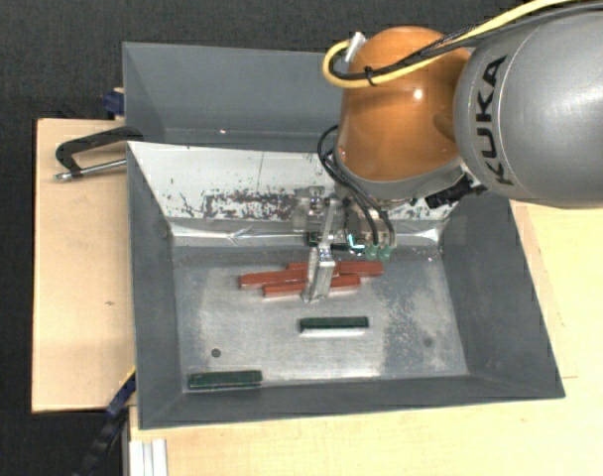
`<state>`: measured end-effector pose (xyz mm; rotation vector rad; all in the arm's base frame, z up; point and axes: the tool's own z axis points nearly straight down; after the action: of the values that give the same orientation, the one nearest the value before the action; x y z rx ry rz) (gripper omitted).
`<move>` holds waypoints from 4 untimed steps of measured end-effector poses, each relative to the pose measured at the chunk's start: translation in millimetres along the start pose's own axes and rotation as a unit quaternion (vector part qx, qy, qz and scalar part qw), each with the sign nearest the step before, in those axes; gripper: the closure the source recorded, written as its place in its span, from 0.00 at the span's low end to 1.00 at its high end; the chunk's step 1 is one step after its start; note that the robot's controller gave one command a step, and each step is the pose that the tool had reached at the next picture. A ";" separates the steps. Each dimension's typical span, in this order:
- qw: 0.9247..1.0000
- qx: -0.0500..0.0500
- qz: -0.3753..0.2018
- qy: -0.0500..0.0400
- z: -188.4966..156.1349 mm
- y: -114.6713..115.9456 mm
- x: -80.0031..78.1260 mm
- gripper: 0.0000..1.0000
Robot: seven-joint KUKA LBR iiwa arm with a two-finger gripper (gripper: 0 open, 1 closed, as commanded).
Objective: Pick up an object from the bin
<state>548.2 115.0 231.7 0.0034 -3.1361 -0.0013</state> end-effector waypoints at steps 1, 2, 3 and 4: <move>1.000 -0.001 0.001 -0.004 -3.9 -0.6 -1.6 0.00; 1.000 -0.001 0.001 -0.004 -3.1 -0.7 -1.1 0.00; 0.999 0.000 -0.052 -0.001 38.0 -18.0 23.8 0.00; 0.994 0.000 -0.112 -0.005 83.2 -9.3 43.2 0.00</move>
Offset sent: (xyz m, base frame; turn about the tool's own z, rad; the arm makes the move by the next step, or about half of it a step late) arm -0.0567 -0.0115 -0.0954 -0.0012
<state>504.6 105.6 148.8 0.3562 -3.1263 -0.0014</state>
